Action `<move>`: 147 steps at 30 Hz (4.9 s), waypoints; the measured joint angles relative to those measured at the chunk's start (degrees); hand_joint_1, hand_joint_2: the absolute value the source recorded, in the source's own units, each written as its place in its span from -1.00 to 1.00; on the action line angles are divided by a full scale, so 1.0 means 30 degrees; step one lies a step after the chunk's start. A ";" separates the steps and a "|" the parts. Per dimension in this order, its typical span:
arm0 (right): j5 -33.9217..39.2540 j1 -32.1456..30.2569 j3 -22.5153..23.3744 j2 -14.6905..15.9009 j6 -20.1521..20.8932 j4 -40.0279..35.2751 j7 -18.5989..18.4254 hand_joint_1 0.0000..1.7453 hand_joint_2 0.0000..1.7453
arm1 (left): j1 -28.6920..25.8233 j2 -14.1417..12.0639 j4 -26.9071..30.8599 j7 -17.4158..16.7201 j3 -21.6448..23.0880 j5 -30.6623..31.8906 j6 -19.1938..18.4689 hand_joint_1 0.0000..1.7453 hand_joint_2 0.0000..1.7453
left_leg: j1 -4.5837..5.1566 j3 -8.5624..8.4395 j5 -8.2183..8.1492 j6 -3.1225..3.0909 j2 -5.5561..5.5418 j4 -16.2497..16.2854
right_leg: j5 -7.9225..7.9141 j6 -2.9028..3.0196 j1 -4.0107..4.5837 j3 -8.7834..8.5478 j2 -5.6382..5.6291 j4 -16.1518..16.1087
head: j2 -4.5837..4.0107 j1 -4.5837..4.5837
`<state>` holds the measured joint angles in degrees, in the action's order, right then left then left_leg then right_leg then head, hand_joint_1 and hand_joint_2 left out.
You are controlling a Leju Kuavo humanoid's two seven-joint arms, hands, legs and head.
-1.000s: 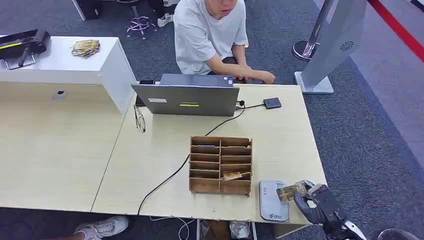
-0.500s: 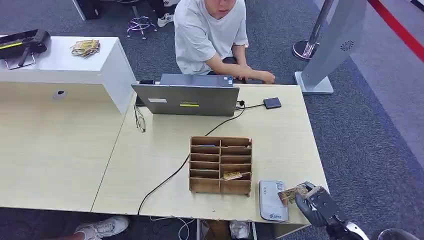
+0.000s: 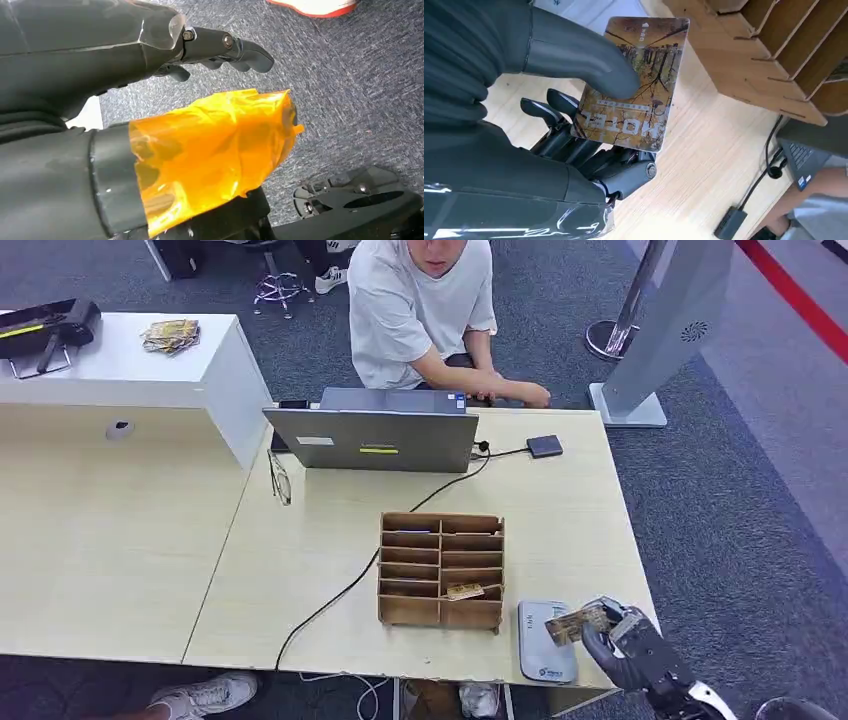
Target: Pass the card to the sensor for recognition and then transmit it.
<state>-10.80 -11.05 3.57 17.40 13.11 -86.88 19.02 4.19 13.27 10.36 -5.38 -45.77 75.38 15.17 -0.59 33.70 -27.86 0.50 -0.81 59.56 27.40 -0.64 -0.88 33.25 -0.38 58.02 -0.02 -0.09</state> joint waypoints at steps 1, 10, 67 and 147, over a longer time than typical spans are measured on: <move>-0.0007 -0.0030 -0.0090 0.0000 0.0023 -0.0023 0.0000 1.00 1.00 | 0.0000 0.0000 0.0000 0.0000 0.0000 0.0015 0.0000 -1.00 -1.00 | 0.0000 0.0000 0.0000 0.0000 0.0000 -0.0001 | 0.0000 0.0000 0.0000 0.0000 0.0000 0.0000 | 0.0000 0.0007; -0.0780 -0.0085 -0.1941 0.0015 -0.0547 0.0152 -0.0634 1.00 1.00 | 0.0001 0.0000 0.0000 0.0000 0.0000 0.0240 -0.0022 -1.00 -1.00 | -0.0005 -0.0001 -0.0004 0.0007 -0.0001 -0.0003 | 0.0002 0.0000 0.0005 0.0000 0.0000 0.0000 | 0.0000 0.0007; -0.7036 0.1308 -0.3674 0.0015 -0.5201 0.1325 -0.4138 1.00 1.00 | -0.0001 0.0080 0.0000 -0.0124 -0.0007 0.0291 -0.0007 -1.00 -1.00 | -0.0005 -0.0003 -0.0004 0.0008 0.0000 -0.0002 | 0.0001 0.0000 0.0004 -0.0003 0.0000 0.0001 | 0.0000 0.0015; -0.5900 0.0642 -0.2522 -0.1829 -0.4209 0.0902 -0.2693 1.00 1.00 | -0.0010 0.0189 0.0000 -0.0321 -0.0321 0.0641 -0.0051 -1.00 -1.00 | -0.0011 0.0002 -0.0004 0.0012 0.0000 -0.0006 | 0.0006 0.0005 0.0010 0.0002 0.0000 0.0003 | 0.0000 0.0008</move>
<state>-28.50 -9.13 -4.00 11.91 0.48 -84.17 10.94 4.16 13.84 10.36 -6.34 -46.73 77.31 15.02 -0.62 33.71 -27.87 0.54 -0.81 59.54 27.42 -0.62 -0.85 33.26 -0.38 58.03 -0.02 -0.06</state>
